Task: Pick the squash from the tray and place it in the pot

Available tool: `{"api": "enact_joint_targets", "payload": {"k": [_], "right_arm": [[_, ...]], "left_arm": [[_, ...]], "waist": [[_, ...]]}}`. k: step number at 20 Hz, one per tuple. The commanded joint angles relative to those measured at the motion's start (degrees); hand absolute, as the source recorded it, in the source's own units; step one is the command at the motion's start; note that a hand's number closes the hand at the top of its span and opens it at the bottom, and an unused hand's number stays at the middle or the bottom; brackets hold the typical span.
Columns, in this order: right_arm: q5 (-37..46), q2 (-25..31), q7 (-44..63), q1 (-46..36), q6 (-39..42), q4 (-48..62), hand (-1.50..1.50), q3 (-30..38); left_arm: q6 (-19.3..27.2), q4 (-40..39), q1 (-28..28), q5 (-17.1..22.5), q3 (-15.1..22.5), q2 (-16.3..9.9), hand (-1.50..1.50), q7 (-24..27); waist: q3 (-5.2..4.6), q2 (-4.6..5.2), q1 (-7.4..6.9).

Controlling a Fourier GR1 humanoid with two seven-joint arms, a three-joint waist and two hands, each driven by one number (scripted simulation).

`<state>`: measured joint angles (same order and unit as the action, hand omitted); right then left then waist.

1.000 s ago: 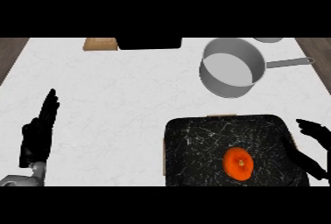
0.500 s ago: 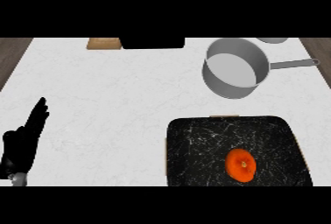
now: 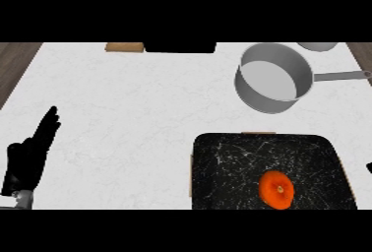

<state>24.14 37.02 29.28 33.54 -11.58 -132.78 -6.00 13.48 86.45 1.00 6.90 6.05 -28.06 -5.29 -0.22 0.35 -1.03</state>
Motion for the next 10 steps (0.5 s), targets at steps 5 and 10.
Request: {"api": "enact_joint_targets", "payload": {"k": [5, 10], "right_arm": [[-4.23, 6.11, 24.02, -11.25, 17.76, 1.06, -1.5, -7.99], [-13.36, 3.32, 36.62, -27.1, 25.81, 5.78, -1.5, -10.93]], "left_arm": [[-1.03, 1.2, 0.02, -0.87, 0.42, -0.23, 0.0, -0.02], [-0.36, -2.06, -1.01, -1.93, 0.29, 1.91, 0.0, 1.3]], "waist": [[0.03, 0.36, -2.54], [0.08, 0.23, -1.63]]}}
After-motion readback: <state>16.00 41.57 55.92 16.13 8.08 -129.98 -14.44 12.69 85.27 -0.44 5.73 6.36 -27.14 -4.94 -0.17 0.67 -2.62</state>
